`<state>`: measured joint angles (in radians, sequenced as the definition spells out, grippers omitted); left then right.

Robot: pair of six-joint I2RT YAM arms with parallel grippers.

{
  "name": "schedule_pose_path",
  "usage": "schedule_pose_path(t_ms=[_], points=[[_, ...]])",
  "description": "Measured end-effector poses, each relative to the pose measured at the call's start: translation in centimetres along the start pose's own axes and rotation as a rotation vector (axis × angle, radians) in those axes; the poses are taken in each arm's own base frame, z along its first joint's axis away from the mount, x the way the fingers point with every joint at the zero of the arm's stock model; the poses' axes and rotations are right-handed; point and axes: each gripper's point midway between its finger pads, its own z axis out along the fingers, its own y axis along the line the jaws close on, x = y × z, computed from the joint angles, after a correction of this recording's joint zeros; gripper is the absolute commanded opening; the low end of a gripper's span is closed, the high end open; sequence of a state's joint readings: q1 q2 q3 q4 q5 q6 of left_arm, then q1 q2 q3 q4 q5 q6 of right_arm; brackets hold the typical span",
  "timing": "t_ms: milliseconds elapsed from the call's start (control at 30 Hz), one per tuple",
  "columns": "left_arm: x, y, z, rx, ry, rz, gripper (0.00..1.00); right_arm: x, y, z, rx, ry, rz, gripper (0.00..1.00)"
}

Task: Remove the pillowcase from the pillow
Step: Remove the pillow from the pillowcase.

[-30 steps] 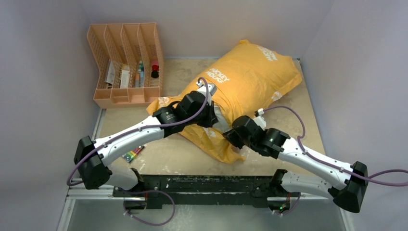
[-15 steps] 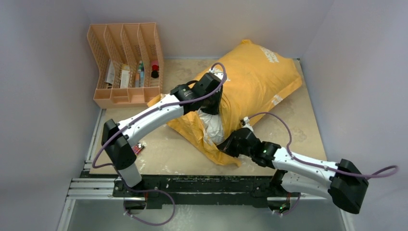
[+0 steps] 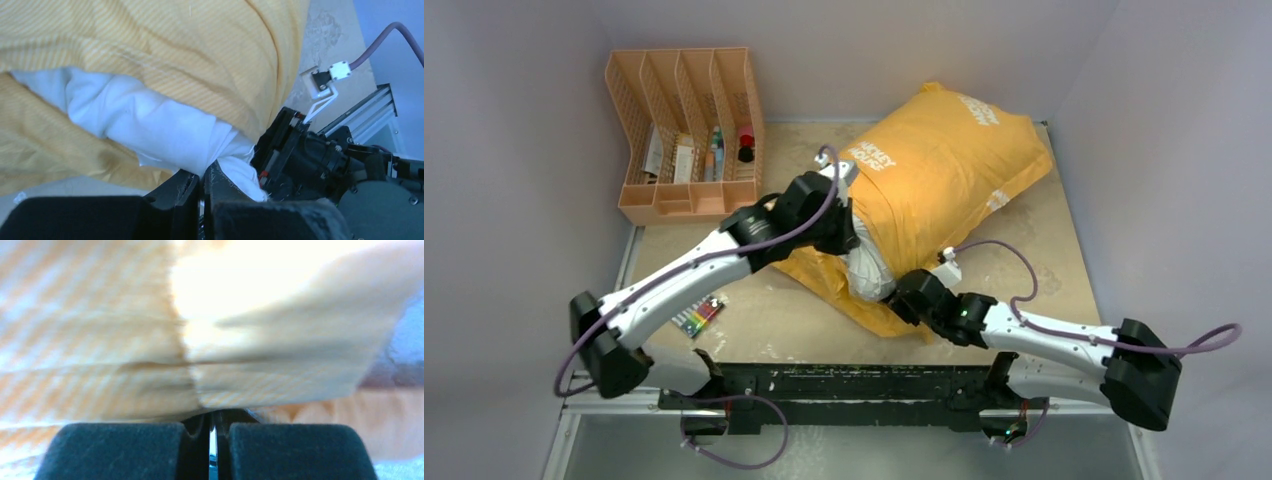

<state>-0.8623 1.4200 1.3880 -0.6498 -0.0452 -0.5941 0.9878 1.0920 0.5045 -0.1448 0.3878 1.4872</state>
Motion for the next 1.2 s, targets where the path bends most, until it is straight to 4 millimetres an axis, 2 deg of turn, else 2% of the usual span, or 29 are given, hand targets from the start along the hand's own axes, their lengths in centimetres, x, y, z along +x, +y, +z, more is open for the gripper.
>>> schedule_pose_path(t_ms=[100, 200, 300, 433, 600, 667, 733, 833, 867, 900, 967, 1100, 1200], points=[[0.5, 0.9, -2.9, 0.022, -0.074, -0.03, 0.0, -2.1, 0.6, -1.3, -0.006, -0.094, 0.063, 0.02], [1.9, 2.3, -4.8, 0.046, -0.135, -0.084, 0.0, -3.9, 1.4, -3.3, -0.078, -0.151, 0.038, 0.05], [3.4, 3.1, -5.9, 0.075, -0.177, -0.139, 0.0, -5.4, 1.6, -4.9, -0.126, -0.207, -0.028, 0.15], [4.4, 3.6, -7.2, 0.12, -0.226, -0.209, 0.0, -6.5, 0.8, -5.4, -0.11, -0.246, -0.133, 0.23], [4.5, 3.3, -6.8, 0.142, -0.229, -0.241, 0.0, -5.9, 0.8, -5.9, -0.1, -0.179, -0.335, 0.26], [4.4, 3.1, -6.0, 0.148, -0.231, -0.25, 0.0, -5.9, 0.9, -6.8, -0.09, -0.146, -0.424, 0.22], [4.6, 3.2, -5.0, 0.142, -0.222, -0.259, 0.0, -6.2, 1.5, -8.0, -0.102, -0.125, -0.512, 0.24], [5.1, 3.4, -3.7, 0.126, -0.202, -0.262, 0.0, -6.1, 3.9, -10.6, -0.229, -0.085, -0.65, 0.3], [5.2, 3.5, -3.4, 0.123, -0.197, -0.265, 0.0, -6.0, 4.9, -11.7, -0.283, -0.074, -0.694, 0.38], [5.2, 3.5, -3.3, 0.121, -0.195, -0.267, 0.0, -5.9, 5.8, -12.5, -0.328, -0.069, -0.728, 0.53], [5.3, 3.6, -3.2, 0.117, -0.198, -0.267, 0.0, -5.8, 8.2, -14.8, -0.464, -0.073, -0.796, 0.63], [5.5, 4.1, -3.1, 0.103, -0.207, -0.28, 0.0, -5.5, 10.9, -17.8, -0.663, -0.107, -0.877, 0.66], [5.6, 4.3, -3.3, 0.102, -0.214, -0.286, 0.0, -5.9, 12.2, -18.0, -0.674, -0.13, -0.921, 0.66]])
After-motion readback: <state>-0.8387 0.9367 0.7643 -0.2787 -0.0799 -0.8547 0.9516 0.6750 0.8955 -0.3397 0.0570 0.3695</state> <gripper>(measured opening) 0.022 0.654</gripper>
